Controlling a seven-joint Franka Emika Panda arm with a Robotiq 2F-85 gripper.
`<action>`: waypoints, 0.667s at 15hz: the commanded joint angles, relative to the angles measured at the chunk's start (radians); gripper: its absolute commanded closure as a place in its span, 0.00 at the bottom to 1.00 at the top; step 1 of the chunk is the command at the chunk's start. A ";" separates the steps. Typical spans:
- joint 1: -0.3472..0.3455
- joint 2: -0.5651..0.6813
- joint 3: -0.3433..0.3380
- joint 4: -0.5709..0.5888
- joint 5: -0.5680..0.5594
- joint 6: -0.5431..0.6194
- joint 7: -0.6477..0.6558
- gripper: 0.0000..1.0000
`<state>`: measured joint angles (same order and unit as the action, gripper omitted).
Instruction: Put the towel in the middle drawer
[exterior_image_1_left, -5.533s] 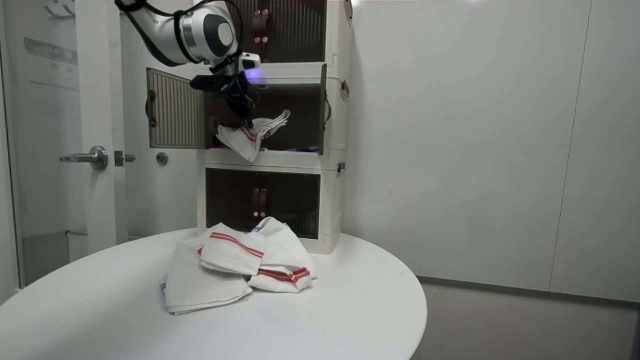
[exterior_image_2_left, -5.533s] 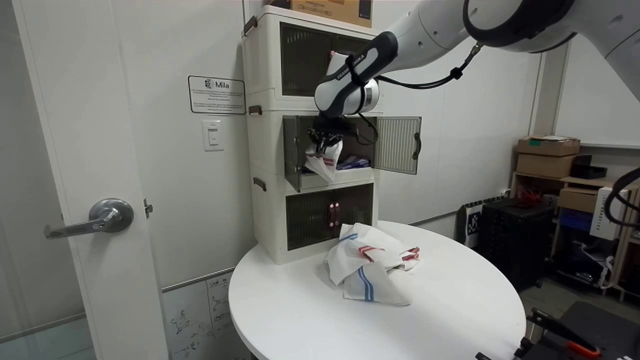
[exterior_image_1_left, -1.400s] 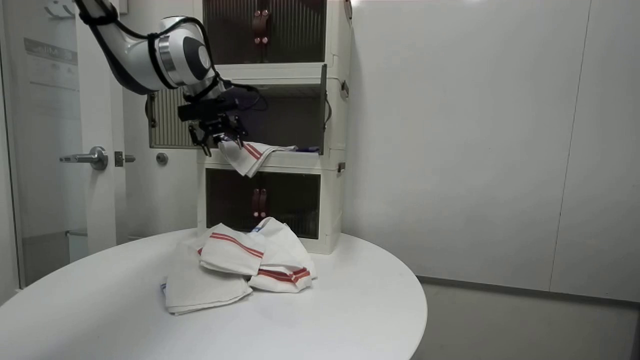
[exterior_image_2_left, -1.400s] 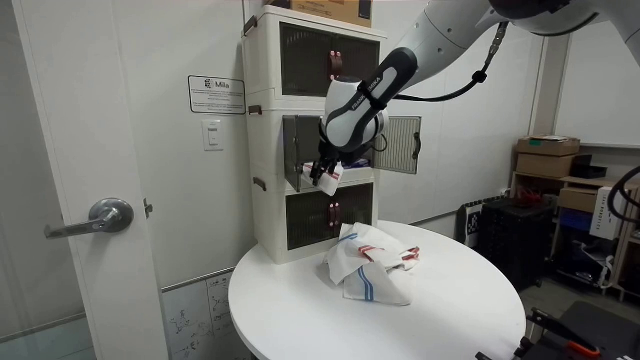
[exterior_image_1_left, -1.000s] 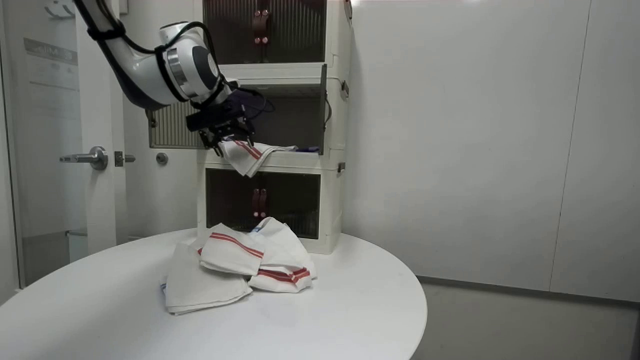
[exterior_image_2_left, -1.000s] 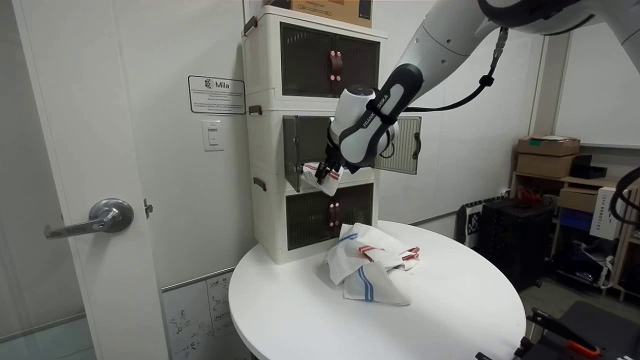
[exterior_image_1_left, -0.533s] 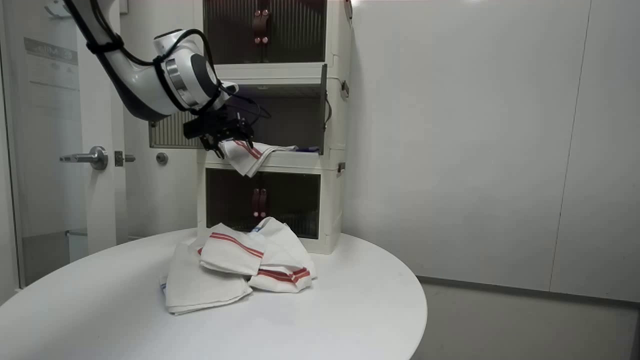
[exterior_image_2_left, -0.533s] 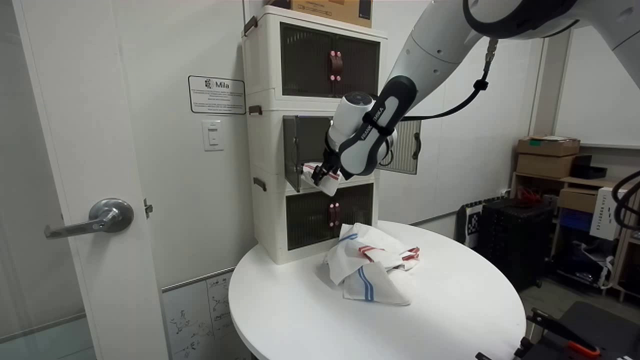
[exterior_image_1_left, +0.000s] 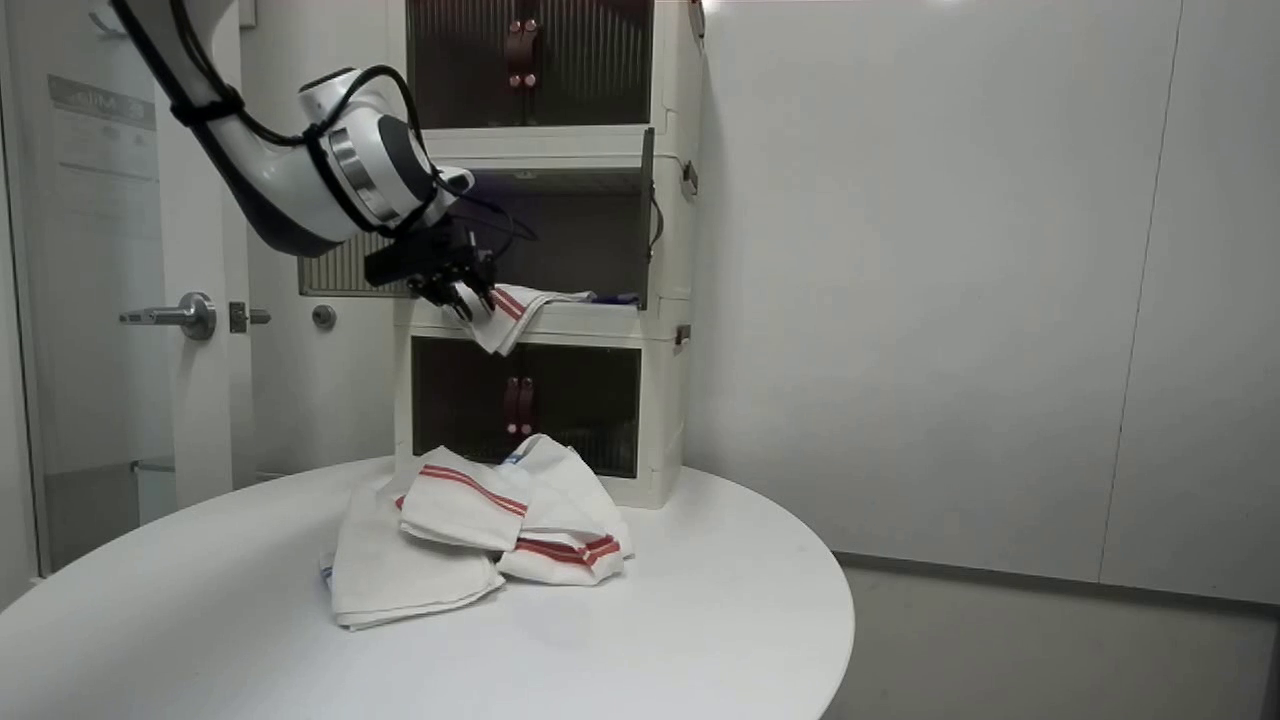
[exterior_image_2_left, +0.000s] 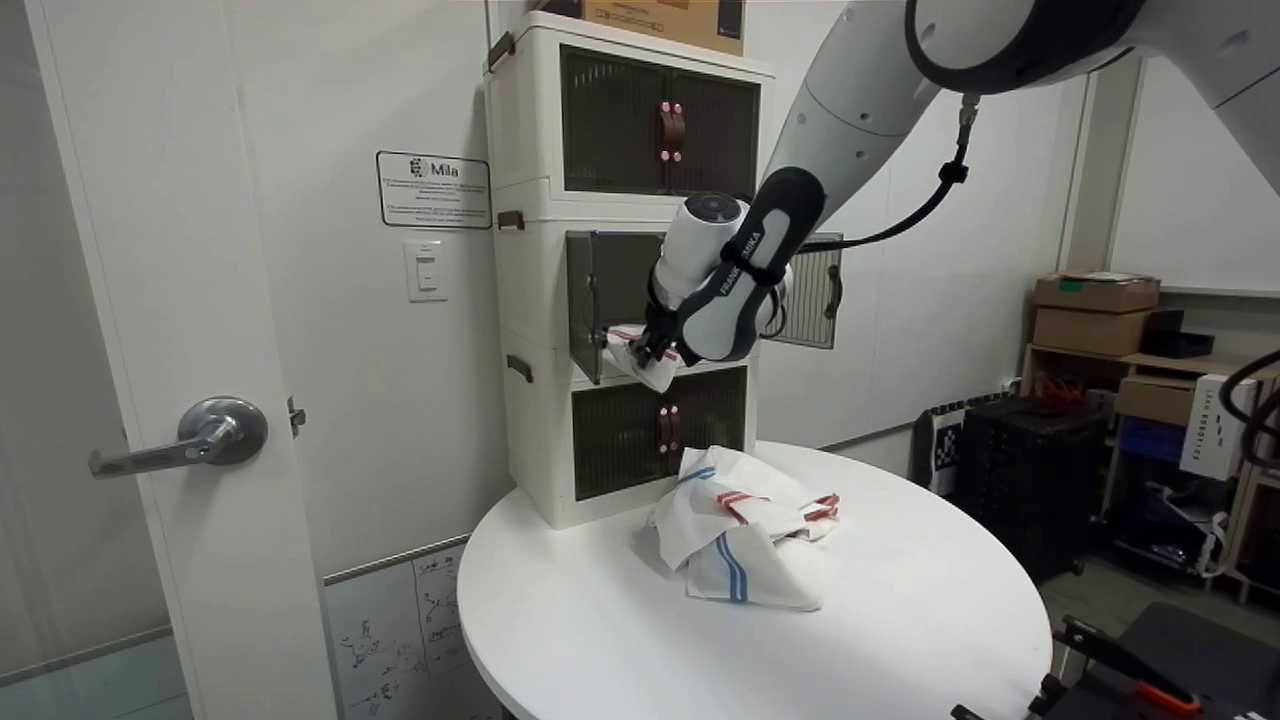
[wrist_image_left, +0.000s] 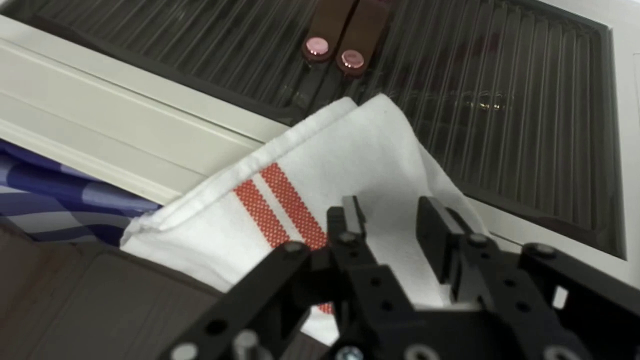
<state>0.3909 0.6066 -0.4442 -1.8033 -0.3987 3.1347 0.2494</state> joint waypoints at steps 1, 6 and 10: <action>0.045 0.022 -0.060 0.012 0.005 0.031 0.047 0.93; 0.061 0.019 -0.093 0.027 0.024 0.025 0.096 0.96; 0.034 -0.002 -0.069 0.036 0.040 0.012 0.117 0.94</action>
<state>0.4337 0.6103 -0.5212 -1.7796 -0.3800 3.1372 0.3468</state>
